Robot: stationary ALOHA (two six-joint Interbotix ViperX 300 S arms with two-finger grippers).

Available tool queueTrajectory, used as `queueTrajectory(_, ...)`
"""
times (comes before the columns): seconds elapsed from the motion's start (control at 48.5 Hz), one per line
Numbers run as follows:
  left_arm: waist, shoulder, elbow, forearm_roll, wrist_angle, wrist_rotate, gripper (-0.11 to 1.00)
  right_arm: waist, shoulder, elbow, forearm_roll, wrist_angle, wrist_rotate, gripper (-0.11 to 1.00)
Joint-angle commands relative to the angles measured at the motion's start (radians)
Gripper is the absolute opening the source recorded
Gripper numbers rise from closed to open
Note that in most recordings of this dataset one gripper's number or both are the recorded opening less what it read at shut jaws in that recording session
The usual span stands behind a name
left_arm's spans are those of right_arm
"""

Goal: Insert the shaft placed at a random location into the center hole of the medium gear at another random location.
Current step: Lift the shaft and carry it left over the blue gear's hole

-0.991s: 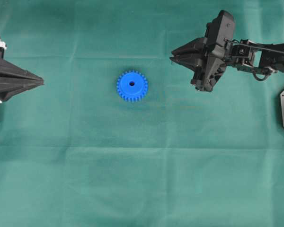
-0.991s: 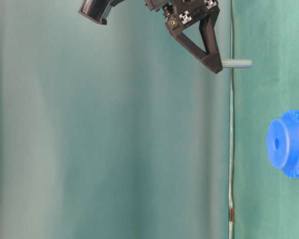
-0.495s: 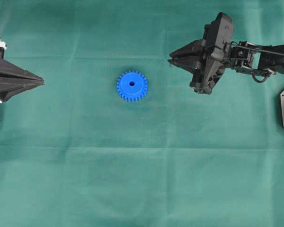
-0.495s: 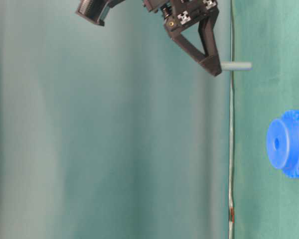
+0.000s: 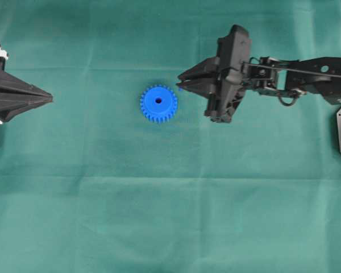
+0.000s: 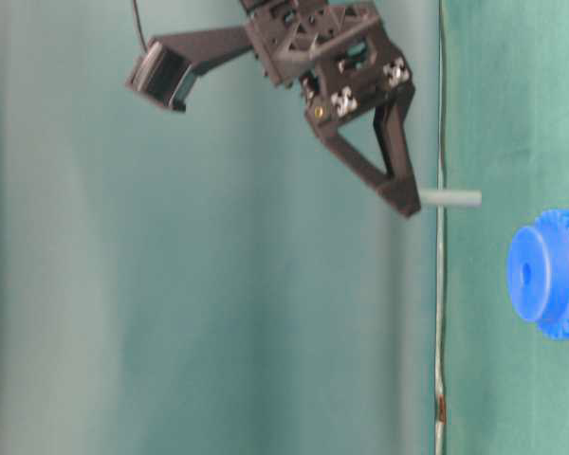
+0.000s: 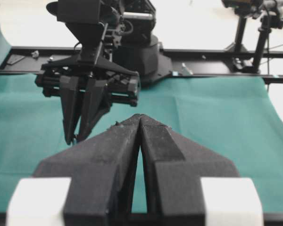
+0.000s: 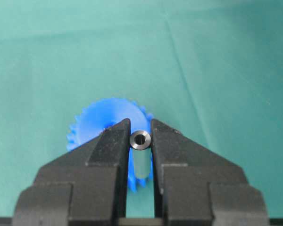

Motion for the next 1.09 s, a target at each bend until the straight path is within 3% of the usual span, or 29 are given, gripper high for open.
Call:
queueTrajectory(0.0, -0.003, 0.008, -0.021, 0.003, -0.005, -0.002, 0.0, 0.012, 0.005, -0.054, 0.003, 0.009, 0.006, 0.13)
queueTrajectory(0.351, -0.002, 0.008, -0.021, 0.003, -0.005, -0.002, 0.0, 0.04, 0.074, -0.152, 0.003, 0.028, 0.006, 0.13)
queueTrajectory(1.073, -0.002, 0.008, -0.021, 0.003, -0.005, 0.0, 0.0, 0.043, 0.097, -0.163, 0.005, 0.029, 0.006, 0.13)
